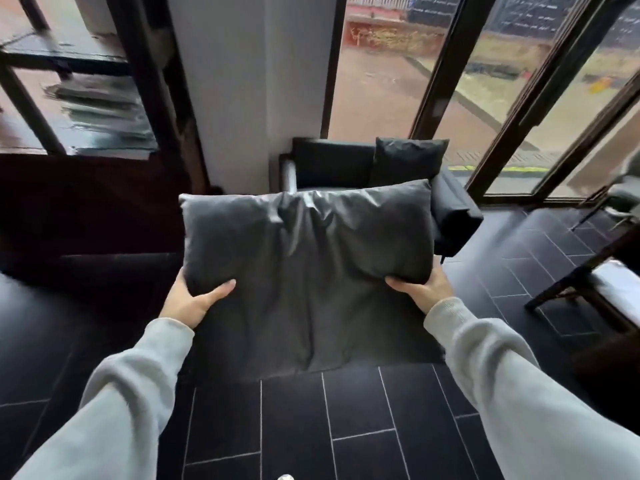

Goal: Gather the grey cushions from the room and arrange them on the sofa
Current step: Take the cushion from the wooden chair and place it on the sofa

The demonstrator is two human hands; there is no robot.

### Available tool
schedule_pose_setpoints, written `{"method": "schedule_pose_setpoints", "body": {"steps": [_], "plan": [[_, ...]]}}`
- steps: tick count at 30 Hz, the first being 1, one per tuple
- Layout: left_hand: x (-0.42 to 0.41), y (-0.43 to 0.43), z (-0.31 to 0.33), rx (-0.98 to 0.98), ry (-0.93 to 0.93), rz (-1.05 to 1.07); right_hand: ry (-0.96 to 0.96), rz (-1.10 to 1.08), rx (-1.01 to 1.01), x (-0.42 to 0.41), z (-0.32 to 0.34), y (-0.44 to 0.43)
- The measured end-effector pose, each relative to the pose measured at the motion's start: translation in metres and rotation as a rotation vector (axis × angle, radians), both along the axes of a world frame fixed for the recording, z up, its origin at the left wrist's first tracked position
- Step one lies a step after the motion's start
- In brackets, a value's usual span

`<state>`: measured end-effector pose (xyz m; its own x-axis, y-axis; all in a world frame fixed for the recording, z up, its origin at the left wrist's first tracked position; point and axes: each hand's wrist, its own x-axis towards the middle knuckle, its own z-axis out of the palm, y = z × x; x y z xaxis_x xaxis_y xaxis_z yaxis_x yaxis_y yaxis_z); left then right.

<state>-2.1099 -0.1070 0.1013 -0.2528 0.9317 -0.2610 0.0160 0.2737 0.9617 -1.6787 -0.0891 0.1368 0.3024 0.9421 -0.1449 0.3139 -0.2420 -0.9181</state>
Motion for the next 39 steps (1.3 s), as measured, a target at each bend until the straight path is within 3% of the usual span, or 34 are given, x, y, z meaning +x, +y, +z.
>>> {"method": "schedule_pose_setpoints", "body": {"steps": [8, 20, 32, 39], "plan": [[0.094, 0.173, 0.006, 0.125, 0.117, -0.017, 0.108, -0.201, 0.108, 0.067, -0.022, 0.116], [0.234, 0.426, 0.020, 0.199, 0.247, 0.093, 0.150, -0.119, 0.137, 0.214, -0.013, 0.395], [0.252, 0.626, -0.012, 0.143, 0.243, 0.126, 0.025, -0.084, 0.000, 0.241, -0.047, 0.620], [0.241, 0.810, -0.072, 0.051, 0.180, 0.094, 0.231, -0.109, -0.159, 0.239, -0.108, 0.778]]}}
